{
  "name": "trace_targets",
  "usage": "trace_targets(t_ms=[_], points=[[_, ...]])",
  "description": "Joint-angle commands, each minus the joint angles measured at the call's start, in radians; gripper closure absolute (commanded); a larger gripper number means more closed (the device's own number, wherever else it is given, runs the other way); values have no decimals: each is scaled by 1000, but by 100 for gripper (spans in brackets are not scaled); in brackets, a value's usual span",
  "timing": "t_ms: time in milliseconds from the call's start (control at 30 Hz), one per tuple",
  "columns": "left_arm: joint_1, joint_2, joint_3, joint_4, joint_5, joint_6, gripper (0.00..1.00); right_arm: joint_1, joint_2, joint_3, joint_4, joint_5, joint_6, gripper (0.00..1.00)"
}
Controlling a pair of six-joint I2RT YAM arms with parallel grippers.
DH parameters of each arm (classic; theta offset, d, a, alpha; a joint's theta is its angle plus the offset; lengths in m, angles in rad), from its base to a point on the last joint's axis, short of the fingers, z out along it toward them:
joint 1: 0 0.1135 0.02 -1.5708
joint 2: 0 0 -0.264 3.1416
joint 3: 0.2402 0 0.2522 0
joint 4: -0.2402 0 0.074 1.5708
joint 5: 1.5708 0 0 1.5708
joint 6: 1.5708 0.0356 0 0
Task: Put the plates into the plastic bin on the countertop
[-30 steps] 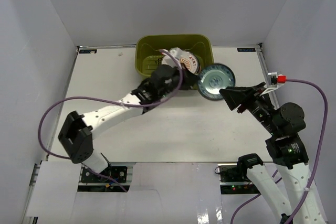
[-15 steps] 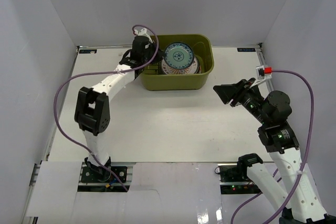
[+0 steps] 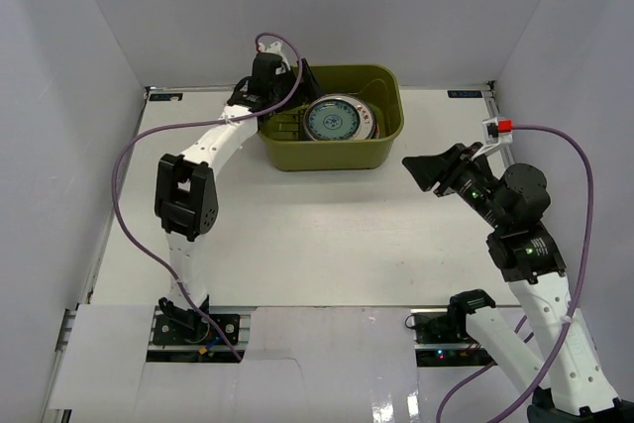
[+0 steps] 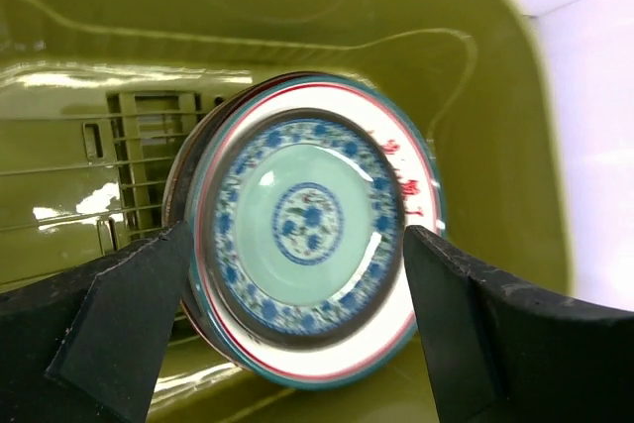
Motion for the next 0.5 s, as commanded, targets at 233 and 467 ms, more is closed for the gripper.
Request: trace_targets(t_ms=[233,467], points=[[2,-460,-186,13,141,87,2,4,20,134,-33,47,-31,1],[2,-943,-551,38,180,144,2,4,-1,252,-132,181,-132,10]])
